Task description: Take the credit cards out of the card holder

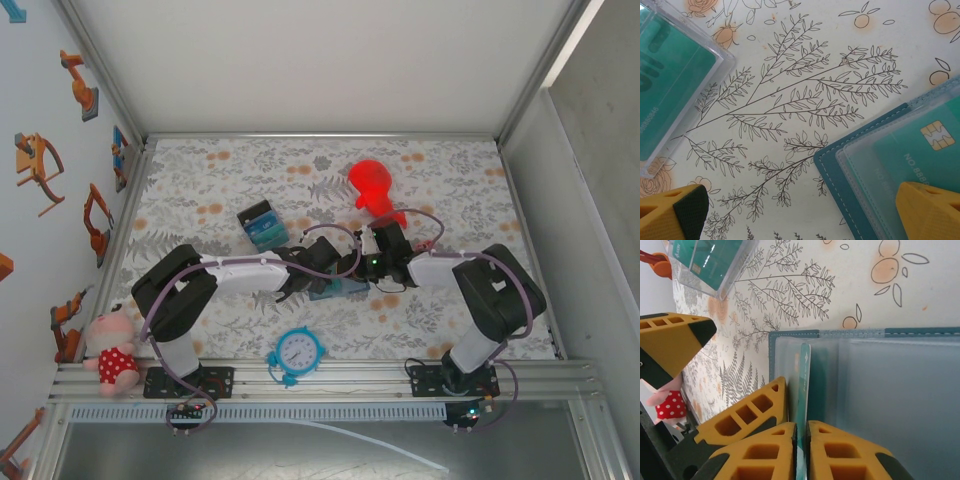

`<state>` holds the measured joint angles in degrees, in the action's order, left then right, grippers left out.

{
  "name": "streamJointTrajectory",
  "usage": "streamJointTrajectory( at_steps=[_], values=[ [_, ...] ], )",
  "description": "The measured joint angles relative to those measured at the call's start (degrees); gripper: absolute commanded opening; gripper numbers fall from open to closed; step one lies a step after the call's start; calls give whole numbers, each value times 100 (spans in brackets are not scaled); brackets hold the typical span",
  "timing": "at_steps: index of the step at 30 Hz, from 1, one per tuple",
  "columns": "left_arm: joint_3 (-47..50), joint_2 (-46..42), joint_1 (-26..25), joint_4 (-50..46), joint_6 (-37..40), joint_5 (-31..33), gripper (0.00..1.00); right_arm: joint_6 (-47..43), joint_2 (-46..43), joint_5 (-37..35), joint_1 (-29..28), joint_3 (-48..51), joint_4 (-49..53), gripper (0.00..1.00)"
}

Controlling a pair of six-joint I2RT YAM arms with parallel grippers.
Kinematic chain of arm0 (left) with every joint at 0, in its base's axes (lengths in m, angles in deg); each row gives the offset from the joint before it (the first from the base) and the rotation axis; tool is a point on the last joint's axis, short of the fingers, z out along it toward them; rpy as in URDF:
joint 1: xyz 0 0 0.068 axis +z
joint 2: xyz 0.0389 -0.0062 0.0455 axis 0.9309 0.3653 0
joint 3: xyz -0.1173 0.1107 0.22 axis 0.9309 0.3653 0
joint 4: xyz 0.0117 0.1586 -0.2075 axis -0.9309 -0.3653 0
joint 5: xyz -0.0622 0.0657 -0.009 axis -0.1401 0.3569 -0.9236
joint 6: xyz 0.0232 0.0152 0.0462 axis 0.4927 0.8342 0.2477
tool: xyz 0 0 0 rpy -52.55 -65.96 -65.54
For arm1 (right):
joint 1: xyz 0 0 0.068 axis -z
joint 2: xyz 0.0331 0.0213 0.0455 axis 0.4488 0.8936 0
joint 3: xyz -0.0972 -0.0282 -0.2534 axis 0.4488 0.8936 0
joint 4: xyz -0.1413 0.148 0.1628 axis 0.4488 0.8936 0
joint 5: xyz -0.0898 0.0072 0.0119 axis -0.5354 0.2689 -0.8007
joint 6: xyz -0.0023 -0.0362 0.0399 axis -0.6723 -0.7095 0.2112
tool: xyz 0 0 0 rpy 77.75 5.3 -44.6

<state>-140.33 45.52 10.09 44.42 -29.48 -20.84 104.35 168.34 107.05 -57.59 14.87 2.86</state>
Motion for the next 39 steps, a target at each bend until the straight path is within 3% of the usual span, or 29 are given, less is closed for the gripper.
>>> streamJointTrajectory(
  at_steps=[8, 12, 15, 39],
  values=[
    [0, 0, 0, 0, -4, -2, 97, 138, 299, 181, -2, 17, -402, 16],
    [0, 0, 0, -2, -15, -2, 97, 151, 323, 188, -2, 17, -450, 3],
    [0, 0, 0, -4, -20, 0, 97, 109, 306, 146, 0, 17, -409, 0],
    [57, -326, 0, -24, -155, -17, 97, -938, -1176, -848, 160, -68, 1539, 0]
  ],
)
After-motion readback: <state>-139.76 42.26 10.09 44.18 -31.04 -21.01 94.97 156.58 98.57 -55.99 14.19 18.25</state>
